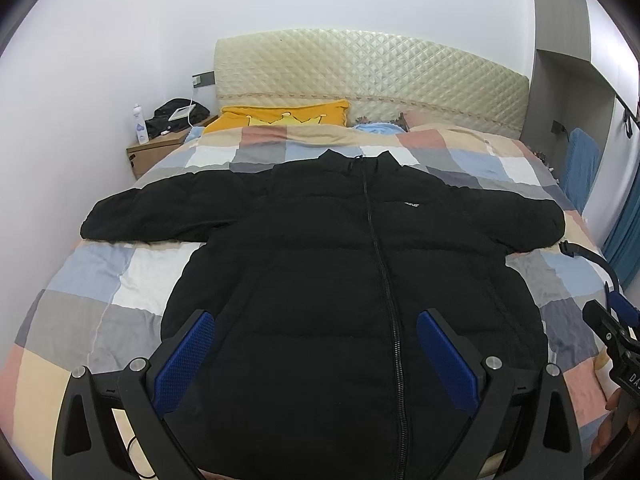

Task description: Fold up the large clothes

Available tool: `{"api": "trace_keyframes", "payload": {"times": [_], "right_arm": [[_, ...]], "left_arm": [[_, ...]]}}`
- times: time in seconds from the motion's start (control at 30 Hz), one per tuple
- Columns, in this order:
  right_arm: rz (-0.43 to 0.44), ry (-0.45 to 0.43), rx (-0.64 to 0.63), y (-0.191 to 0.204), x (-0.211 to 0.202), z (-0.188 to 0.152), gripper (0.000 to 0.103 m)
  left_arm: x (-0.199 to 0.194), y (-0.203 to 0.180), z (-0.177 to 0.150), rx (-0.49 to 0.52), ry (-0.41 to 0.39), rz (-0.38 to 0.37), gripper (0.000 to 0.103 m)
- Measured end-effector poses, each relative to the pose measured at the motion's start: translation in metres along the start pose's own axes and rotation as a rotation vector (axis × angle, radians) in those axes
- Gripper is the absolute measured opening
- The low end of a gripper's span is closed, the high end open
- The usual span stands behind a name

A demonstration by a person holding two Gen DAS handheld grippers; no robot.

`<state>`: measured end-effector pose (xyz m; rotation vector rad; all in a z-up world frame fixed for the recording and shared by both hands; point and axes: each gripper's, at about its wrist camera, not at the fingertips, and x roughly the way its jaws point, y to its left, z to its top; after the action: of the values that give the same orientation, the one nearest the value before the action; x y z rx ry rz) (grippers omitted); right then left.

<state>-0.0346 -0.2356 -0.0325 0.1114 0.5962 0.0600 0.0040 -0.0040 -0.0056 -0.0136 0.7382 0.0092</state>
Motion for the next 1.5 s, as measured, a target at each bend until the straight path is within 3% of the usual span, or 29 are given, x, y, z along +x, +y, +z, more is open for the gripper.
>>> {"api": "trace_keyframes", "payload": {"times": [1.13,1.5], "right_arm": [[0.003,0.013,0.004,0.000,0.006,-0.004,0.103],[-0.036,-0.030,0.010,-0.010,0.003,0.010,0.103]], "left_arm": [[0.002,0.002,-0.002,0.003,0.012,-0.013,0.102],[-0.007,-0.002,0.015,-0.008,-0.007,-0.004,0.102]]}}
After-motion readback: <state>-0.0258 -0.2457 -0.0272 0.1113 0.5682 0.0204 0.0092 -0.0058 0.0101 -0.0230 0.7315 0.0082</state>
